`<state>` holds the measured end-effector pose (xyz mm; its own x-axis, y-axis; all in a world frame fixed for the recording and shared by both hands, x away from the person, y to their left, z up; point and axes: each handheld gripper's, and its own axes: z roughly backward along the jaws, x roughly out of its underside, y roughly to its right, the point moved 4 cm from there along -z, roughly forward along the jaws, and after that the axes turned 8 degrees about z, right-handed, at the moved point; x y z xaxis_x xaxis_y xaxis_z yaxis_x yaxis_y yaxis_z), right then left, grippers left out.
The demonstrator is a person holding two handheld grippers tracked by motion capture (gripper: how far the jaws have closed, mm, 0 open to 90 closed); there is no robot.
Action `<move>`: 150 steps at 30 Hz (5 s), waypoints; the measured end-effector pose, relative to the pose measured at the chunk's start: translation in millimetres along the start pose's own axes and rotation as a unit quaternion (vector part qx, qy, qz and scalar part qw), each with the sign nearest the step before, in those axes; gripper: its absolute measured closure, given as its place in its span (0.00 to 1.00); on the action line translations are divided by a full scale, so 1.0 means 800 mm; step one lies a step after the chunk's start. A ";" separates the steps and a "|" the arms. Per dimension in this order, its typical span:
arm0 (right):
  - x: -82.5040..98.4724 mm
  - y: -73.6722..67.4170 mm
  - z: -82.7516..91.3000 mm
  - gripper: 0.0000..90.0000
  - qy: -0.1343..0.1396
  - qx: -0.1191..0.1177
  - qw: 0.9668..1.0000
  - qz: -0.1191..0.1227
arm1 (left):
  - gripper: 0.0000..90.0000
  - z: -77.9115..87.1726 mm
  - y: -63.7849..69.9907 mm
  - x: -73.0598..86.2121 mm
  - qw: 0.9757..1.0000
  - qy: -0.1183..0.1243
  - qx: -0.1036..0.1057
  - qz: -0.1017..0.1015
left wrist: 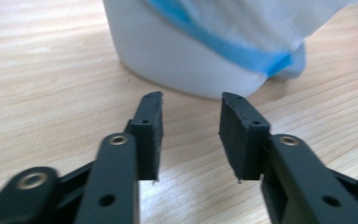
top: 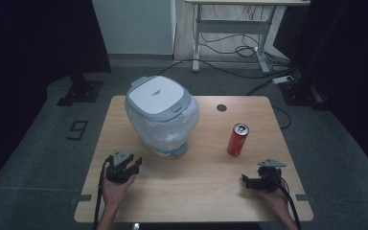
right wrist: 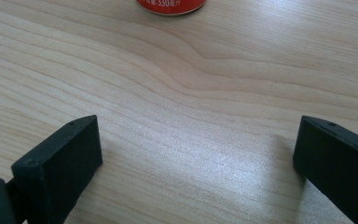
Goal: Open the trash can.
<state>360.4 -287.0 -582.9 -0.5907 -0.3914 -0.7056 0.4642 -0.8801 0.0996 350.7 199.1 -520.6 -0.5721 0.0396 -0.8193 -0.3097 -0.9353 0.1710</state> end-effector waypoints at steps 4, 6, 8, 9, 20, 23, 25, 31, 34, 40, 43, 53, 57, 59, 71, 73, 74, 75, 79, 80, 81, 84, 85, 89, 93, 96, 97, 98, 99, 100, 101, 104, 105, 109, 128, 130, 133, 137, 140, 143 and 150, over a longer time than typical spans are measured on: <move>0.000 0.000 0.000 0.01 0.000 0.000 1.000 0.000 | 0.77 0.007 0.003 -0.006 1.000 0.015 0.017 0.003; 0.000 0.000 0.000 0.01 0.000 0.000 1.000 0.000 | 0.80 0.012 0.005 -0.010 0.999 0.024 0.027 0.005; 0.000 0.000 0.000 0.01 0.000 0.000 1.000 0.000 | 0.84 0.016 0.007 -0.014 0.999 0.033 0.038 0.009; 0.000 0.000 0.000 0.01 0.000 0.000 1.000 0.001 | 0.86 0.018 0.009 -0.016 0.998 0.039 0.045 0.011; 0.000 0.000 0.000 0.01 0.000 0.000 1.000 0.000 | 0.99 0.038 0.019 -0.035 0.993 0.070 0.089 0.017; 0.000 0.000 0.000 0.01 0.000 0.000 1.000 0.000 | 1.00 0.041 0.021 -0.039 0.992 0.073 0.097 0.018; 0.000 0.000 0.000 0.01 0.000 0.001 1.000 0.000 | 1.00 0.043 0.024 -0.042 0.992 0.075 0.099 0.017; 0.000 0.000 0.000 0.01 0.000 0.003 1.000 -0.002 | 1.00 0.049 0.032 -0.058 0.990 0.086 0.110 0.012; 0.000 -0.002 0.001 0.02 -0.001 0.012 1.000 -0.009 | 1.00 0.057 0.040 -0.077 0.986 0.101 0.130 0.006; 0.000 -0.005 0.001 0.02 0.000 0.017 1.000 -0.014 | 1.00 0.066 0.061 -0.105 0.984 0.104 0.145 -0.019; 0.000 -0.005 0.002 0.03 0.001 0.016 1.000 -0.014 | 1.00 0.069 0.071 -0.120 0.981 0.107 0.157 -0.023; 0.001 -0.007 0.003 0.04 0.001 0.023 1.000 -0.020 | 0.99 0.068 0.094 -0.154 0.978 0.115 0.171 -0.030; 0.001 -0.007 0.003 0.04 0.002 0.022 1.000 -0.020 | 0.98 0.065 0.098 -0.164 0.979 0.116 0.165 -0.035; 0.001 -0.007 0.003 0.04 0.002 0.022 1.000 -0.020 | 0.99 0.063 0.099 -0.169 0.979 0.114 0.168 -0.031; 0.000 -0.008 0.002 0.02 -0.001 0.021 1.000 -0.019 | 1.00 0.050 0.112 -0.193 0.978 0.105 0.180 -0.029; 0.000 -0.008 0.002 0.02 -0.001 0.021 1.000 -0.020 | 1.00 0.048 0.115 -0.198 0.977 0.103 0.181 -0.031; 0.000 -0.008 0.002 0.02 -0.001 0.021 1.000 -0.020 | 1.00 0.047 0.118 -0.201 0.977 0.103 0.182 -0.032; 0.000 -0.008 0.002 0.02 -0.002 0.020 1.000 -0.019 | 1.00 0.046 0.120 -0.203 0.977 0.102 0.182 -0.034; 0.000 -0.008 0.002 0.02 -0.002 0.020 1.000 -0.019 | 1.00 0.041 0.125 -0.211 0.978 0.099 0.182 -0.037; 0.000 -0.008 0.002 0.02 -0.002 0.021 1.000 -0.020 | 1.00 0.040 0.126 -0.213 0.978 0.097 0.182 -0.038; 0.000 -0.008 0.002 0.02 -0.001 0.021 1.000 -0.020 | 1.00 0.038 0.127 -0.215 0.978 0.097 0.181 -0.037; 0.000 -0.008 0.002 0.02 -0.003 0.020 1.000 -0.019 | 1.00 0.034 0.128 -0.219 0.978 0.095 0.183 -0.036; 0.000 -0.008 0.002 0.02 -0.002 0.020 1.000 -0.019 | 1.00 0.030 0.130 -0.221 0.978 0.093 0.181 -0.036; 0.000 -0.008 0.002 0.02 -0.003 0.020 1.000 -0.019 | 1.00 0.024 0.132 -0.225 0.979 0.088 0.179 -0.037; 0.000 -0.008 0.002 0.02 -0.002 0.021 1.000 -0.019 | 1.00 0.016 0.133 -0.229 0.980 0.085 0.175 -0.034; 0.000 -0.009 0.004 0.07 0.003 0.017 1.000 -0.015 | 1.00 0.010 0.134 -0.233 0.981 0.080 0.172 -0.035; 0.000 -0.010 0.004 0.08 0.006 0.015 1.000 -0.013 | 1.00 0.008 0.133 -0.233 0.981 0.079 0.171 -0.036; 0.001 -0.010 0.005 0.10 0.007 0.014 1.000 -0.011 | 1.00 0.007 0.134 -0.234 0.982 0.078 0.170 -0.034; 0.001 -0.012 0.006 0.12 0.011 0.011 1.000 -0.008 | 1.00 0.005 0.133 -0.235 0.982 0.075 0.169 -0.034; 0.001 -0.012 0.006 0.12 0.011 0.011 1.000 -0.008 | 1.00 0.003 0.133 -0.236 0.983 0.073 0.167 -0.034; 0.001 -0.012 0.006 0.13 0.011 0.010 1.000 -0.008 | 1.00 0.001 0.133 -0.237 0.983 0.071 0.166 -0.032; 0.001 -0.012 0.006 0.13 0.012 0.011 1.000 -0.008 | 1.00 -0.005 0.133 -0.238 0.984 0.068 0.163 -0.029; 0.001 -0.012 0.006 0.13 0.012 0.010 1.000 -0.008 | 1.00 -0.007 0.133 -0.238 0.984 0.067 0.162 -0.028; 0.001 -0.012 0.006 0.13 0.011 0.010 1.000 -0.008 | 1.00 -0.015 0.132 -0.240 0.985 0.063 0.159 -0.020; 0.001 -0.012 0.006 0.13 0.012 0.011 1.000 -0.008 | 1.00 -0.030 0.137 -0.241 0.987 0.056 0.151 -0.015; 0.001 -0.012 0.006 0.13 0.012 0.011 1.000 -0.008 | 1.00 -0.031 0.138 -0.240 0.986 0.054 0.157 -0.012; 0.001 -0.012 0.006 0.13 0.012 0.011 1.000 -0.008 | 1.00 -0.032 0.141 -0.238 0.986 0.051 0.160 -0.014; 0.001 -0.012 0.006 0.13 0.012 0.010 1.000 -0.007 | 1.00 -0.032 0.143 -0.238 0.986 0.047 0.160 -0.014; 0.001 -0.012 0.006 0.13 0.013 0.009 1.000 -0.007 | 1.00 -0.032 0.142 -0.237 0.985 0.046 0.166 -0.011; 0.001 -0.012 0.006 0.13 0.013 0.009 1.000 -0.007 | 1.00 -0.032 0.142 -0.237 0.985 0.046 0.165 -0.012; 0.001 -0.012 0.006 0.13 0.013 0.009 1.000 -0.007 | 1.00 -0.031 0.142 -0.238 0.985 0.048 0.163 -0.014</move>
<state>352.2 -280.1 -580.7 -0.5798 -0.3729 -0.7244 0.4446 -0.8899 0.1022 443.2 76.2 -358.9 -0.4901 0.0161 -0.8715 -0.5614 -0.7707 0.3015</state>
